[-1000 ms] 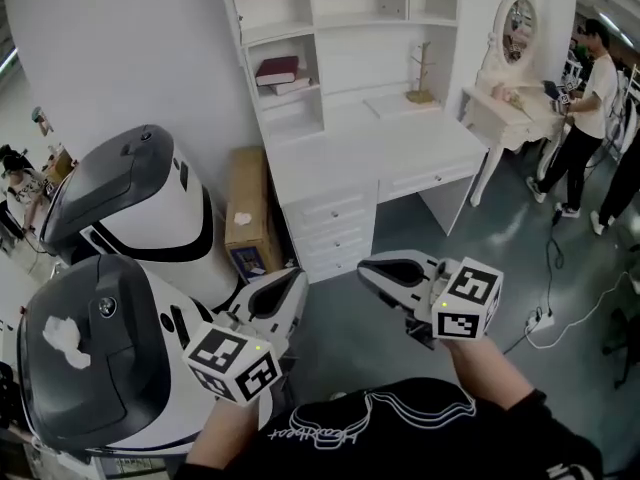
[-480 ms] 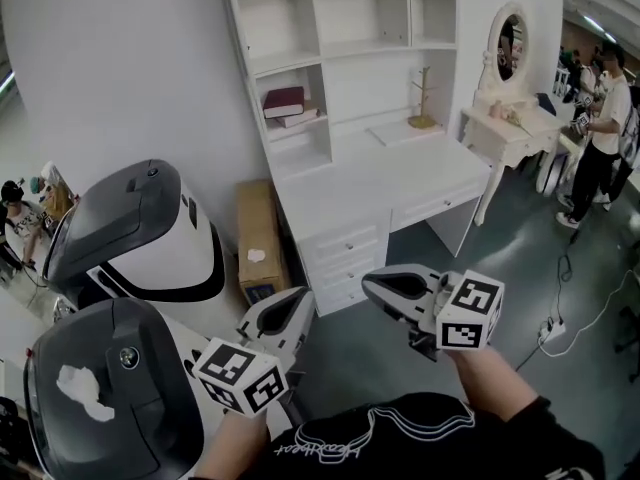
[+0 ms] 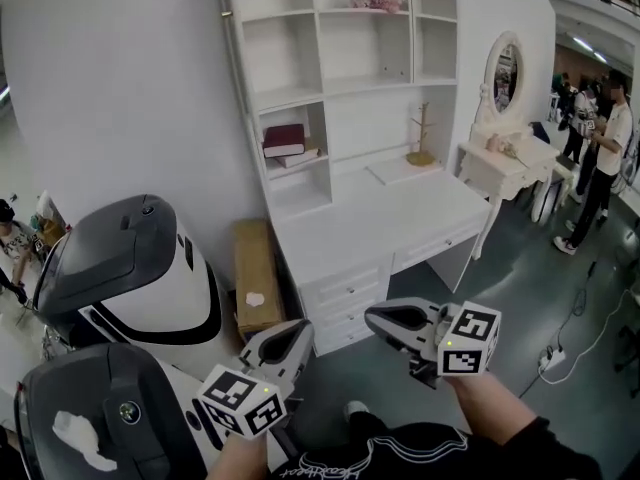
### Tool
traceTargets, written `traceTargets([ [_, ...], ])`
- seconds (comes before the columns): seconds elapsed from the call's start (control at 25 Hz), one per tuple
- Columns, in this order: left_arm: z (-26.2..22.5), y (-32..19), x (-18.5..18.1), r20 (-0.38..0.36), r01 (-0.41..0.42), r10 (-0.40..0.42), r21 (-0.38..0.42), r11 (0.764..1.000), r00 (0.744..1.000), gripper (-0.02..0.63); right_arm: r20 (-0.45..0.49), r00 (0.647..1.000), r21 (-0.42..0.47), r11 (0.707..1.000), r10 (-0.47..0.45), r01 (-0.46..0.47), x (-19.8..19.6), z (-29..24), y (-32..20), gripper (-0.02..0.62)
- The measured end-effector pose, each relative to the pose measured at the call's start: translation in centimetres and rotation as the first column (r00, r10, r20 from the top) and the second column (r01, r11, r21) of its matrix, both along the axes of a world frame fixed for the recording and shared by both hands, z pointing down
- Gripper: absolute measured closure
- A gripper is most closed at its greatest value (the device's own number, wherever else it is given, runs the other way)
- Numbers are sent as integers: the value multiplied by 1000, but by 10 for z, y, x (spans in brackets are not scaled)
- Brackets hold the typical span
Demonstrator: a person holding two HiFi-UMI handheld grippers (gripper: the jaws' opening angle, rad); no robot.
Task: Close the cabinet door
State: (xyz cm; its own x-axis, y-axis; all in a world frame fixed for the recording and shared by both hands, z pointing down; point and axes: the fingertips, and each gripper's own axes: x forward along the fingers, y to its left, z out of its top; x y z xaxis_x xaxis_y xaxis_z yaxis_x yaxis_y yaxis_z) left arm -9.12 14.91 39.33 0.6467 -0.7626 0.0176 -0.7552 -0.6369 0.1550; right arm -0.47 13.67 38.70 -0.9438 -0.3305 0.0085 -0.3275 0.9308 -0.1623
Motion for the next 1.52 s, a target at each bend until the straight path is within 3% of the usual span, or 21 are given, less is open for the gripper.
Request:
traceTargets([
  [0.16, 0, -38, -15, -27, 15, -15, 17, 1000, 1000, 601, 31, 999, -12, 1000, -13, 14, -9, 3, -41, 592],
  [0.52, -24, -159, -57, -54, 79, -78, 23, 997, 996, 601, -21, 996, 48, 995, -89, 90, -40, -18, -173, 592],
  [0.76, -72, -234, -77, -104, 75, -67, 79, 994, 992, 600, -43, 990, 110, 985, -131, 135, -55, -41, -245, 592],
  [1.04, -142, -269, -107, -175, 16, 15, 175, 984, 985, 584, -37, 984, 140, 974, -174, 178, -74, -57, -283, 592],
  [1.32, -228, -314, -159, -254, 19, 63, 308, 951, 965, 509, -39, 980, 125, 972, -194, 197, -111, -54, -319, 592],
  [1.52, -299, -353, -178, -237, -16, 119, 396, 918, 964, 468, -43, 986, 102, 981, -159, 163, -120, -70, -355, 592],
])
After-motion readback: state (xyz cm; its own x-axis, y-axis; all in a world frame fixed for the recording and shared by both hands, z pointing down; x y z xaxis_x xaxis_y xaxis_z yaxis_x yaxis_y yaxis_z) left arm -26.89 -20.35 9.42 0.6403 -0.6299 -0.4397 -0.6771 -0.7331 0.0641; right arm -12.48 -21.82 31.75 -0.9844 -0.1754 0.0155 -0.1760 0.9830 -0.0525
